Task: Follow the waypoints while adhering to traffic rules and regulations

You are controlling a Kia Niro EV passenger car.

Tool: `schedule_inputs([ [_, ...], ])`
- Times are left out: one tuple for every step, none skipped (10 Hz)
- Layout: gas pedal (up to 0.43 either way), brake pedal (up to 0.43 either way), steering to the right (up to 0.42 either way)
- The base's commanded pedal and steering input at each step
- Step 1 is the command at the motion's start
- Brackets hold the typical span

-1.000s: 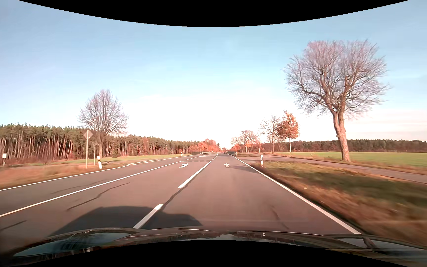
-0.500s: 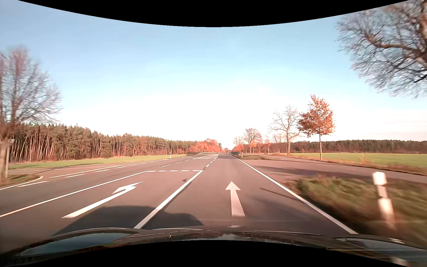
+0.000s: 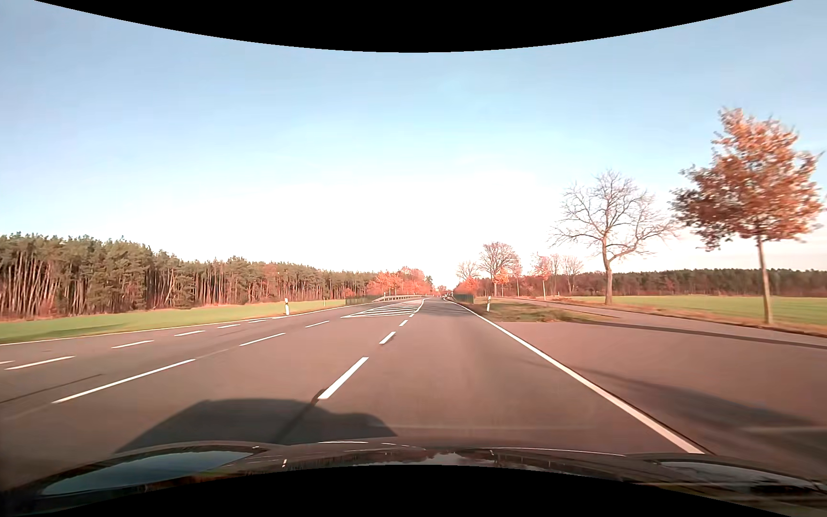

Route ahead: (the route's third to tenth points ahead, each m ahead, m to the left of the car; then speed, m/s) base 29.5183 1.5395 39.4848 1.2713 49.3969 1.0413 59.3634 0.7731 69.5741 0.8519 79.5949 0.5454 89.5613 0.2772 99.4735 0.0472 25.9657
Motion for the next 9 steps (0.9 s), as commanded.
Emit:
schedule_inputs([
  [0.189,0.0,-0.005],
  [0.189,0.0,-0.005],
  [0.189,0.0,-0.004],
  [0.189,0.0,-0.004],
  [0.189,0.0,-0.003],
  [0.189,0.0,-0.002],
  [0.189,0.0,-0.003],
  [0.189,0.0,-0.001],
  [0.189,0.0,-0.001],
])
